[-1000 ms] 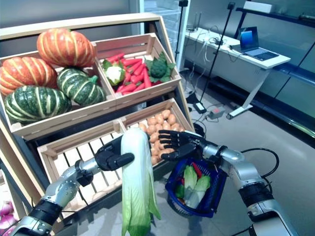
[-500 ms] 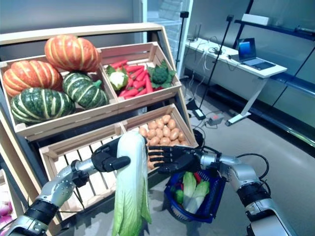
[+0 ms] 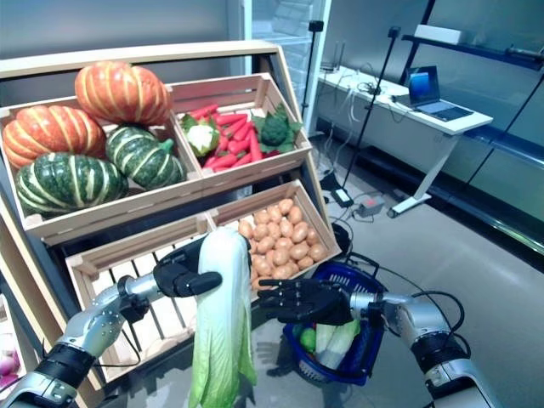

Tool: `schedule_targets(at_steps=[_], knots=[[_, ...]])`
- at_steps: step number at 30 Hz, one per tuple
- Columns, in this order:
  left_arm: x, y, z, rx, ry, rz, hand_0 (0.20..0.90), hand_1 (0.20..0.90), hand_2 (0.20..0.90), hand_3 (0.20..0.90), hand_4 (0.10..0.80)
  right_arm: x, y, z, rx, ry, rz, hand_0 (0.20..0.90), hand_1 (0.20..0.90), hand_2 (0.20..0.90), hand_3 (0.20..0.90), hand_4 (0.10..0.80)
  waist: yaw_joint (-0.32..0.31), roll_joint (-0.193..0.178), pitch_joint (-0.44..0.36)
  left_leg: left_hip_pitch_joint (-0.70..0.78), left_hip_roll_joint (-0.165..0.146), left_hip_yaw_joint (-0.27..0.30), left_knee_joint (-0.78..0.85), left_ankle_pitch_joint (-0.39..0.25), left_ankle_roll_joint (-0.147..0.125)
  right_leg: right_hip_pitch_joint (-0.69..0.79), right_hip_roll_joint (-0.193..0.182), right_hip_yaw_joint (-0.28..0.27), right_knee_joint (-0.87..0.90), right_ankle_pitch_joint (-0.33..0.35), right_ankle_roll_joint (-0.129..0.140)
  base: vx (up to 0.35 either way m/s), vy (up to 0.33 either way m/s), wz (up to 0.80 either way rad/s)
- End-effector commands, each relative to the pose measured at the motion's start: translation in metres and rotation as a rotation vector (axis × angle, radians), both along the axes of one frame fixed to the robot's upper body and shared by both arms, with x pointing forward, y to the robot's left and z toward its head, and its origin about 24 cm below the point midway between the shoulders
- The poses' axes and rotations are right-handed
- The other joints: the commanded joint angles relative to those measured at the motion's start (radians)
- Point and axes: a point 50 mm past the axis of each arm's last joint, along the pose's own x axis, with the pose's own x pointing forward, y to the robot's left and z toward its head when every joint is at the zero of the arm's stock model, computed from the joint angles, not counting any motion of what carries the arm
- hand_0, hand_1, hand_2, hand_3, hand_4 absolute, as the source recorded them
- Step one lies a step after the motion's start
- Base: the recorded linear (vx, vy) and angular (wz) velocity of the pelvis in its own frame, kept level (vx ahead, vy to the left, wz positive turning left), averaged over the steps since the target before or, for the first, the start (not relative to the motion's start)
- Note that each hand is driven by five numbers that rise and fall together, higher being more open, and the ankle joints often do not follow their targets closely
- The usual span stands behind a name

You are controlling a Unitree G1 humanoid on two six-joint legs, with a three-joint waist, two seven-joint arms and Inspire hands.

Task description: Put vegetables into the basket

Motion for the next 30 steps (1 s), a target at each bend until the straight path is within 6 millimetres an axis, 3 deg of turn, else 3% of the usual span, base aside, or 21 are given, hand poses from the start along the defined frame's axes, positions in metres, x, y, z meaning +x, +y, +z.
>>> schedule_targets(at_steps=[1, 9, 17, 30], knots=[[0.029, -0.002, 0.057, -0.14, -0.268, 0.001, 0.3, 0.3, 0.3, 0.3, 0.4, 0.01, 0.003, 0.014, 0.144, -0.039, 0.029, 0.9, 0.9, 0.9, 0.9, 0.8, 0.015, -0.017, -0.045, -0.014, -0.001, 0.036, 0.001, -0.047, 0.019, -0.013, -0.05, -0.031, 0.001, 0.024, -0.022, 0.0, 0.0, 0.0], [0.028, -0.006, 0.056, -0.155, -0.268, 0.0, 0.3, 0.3, 0.3, 0.3, 0.4, 0.003, 0.024, 0.003, 0.262, 0.025, 0.03, 0.9, 0.9, 0.9, 0.9, 0.8, 0.018, -0.014, -0.04, -0.013, -0.002, 0.032, 0.001, -0.047, 0.021, -0.012, -0.048, -0.031, 0.001, 0.022, -0.024, 0.0, 0.0, 0.0], [0.027, -0.015, 0.052, -0.17, -0.262, -0.015, 0.3, 0.3, 0.3, 0.3, 0.4, -0.004, 0.065, 0.004, 0.422, 0.072, 0.163, 0.9, 0.9, 0.9, 0.9, 0.8, 0.024, -0.008, -0.036, -0.015, -0.004, 0.026, 0.001, -0.046, 0.021, -0.012, -0.048, -0.033, 0.001, 0.02, -0.026, 0.0, 0.0, 0.0], [0.028, -0.022, 0.05, -0.213, -0.268, -0.018, 0.3, 0.3, 0.3, 0.3, 0.4, -0.017, 0.106, 0.0, 0.486, 0.166, 0.31, 0.9, 0.9, 0.9, 0.9, 0.8, 0.029, -0.008, -0.038, -0.015, -0.006, 0.019, 0.001, -0.044, 0.022, -0.014, -0.047, -0.031, 0.001, 0.02, -0.028, 0.0, 0.0, 0.0]])
